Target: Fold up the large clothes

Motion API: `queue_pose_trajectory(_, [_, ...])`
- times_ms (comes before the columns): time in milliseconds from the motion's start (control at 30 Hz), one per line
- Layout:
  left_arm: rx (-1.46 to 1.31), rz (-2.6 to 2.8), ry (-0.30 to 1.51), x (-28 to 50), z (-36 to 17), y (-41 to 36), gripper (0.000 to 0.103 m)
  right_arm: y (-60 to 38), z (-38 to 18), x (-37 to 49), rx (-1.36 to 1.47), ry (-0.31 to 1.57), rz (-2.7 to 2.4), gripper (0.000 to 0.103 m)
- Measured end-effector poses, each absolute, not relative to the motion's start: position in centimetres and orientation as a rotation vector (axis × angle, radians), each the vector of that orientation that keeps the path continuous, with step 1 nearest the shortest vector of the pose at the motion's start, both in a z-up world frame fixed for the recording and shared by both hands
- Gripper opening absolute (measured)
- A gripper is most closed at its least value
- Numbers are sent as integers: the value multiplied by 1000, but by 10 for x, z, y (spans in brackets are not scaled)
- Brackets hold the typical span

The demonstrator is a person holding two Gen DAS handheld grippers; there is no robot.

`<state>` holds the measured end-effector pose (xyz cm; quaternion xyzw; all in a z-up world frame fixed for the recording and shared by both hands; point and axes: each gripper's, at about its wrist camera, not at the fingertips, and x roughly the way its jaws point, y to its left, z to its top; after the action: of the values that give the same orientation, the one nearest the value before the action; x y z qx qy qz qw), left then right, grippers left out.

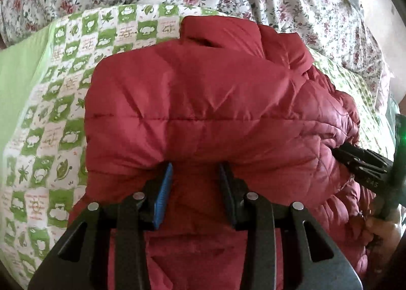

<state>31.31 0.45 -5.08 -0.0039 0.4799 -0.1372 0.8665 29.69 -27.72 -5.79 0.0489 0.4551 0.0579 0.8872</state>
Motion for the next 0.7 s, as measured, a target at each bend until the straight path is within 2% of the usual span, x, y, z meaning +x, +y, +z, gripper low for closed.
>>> queue_pose_trajectory(200, [26,-267,1006,313,-54,-1,36,-285,-37,280,131,875,98,46])
queue_pose_trajectory(300, [10,-277,1011,312,-52,1,36,-292,-56,288,149,939,99,46])
queue_pose_trajectory(700, [5,-271,1029,312,-57,5,36,-293,-67,290,160,945,110,46])
